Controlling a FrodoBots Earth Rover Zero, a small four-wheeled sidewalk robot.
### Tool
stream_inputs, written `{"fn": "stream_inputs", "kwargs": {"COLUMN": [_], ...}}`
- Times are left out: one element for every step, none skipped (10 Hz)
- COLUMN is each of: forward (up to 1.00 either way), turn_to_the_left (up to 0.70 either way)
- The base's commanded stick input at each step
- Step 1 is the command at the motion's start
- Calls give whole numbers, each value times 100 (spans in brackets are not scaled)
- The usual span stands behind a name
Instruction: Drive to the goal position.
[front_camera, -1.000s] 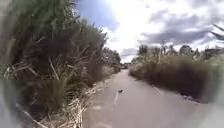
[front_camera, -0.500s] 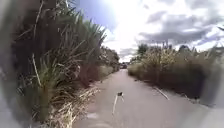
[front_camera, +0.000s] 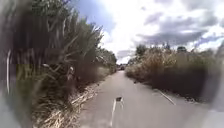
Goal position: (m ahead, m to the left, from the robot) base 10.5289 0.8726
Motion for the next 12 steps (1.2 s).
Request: {"fn": "stream_inputs", "kwargs": {"forward": [70, 70, 70, 70, 70, 70, 70, 70, 70, 70, 70, 70], "turn_to_the_left": [-16, -17, -17, -17, -18, -18, -18, -18, -17, -17, -17, -17]}}
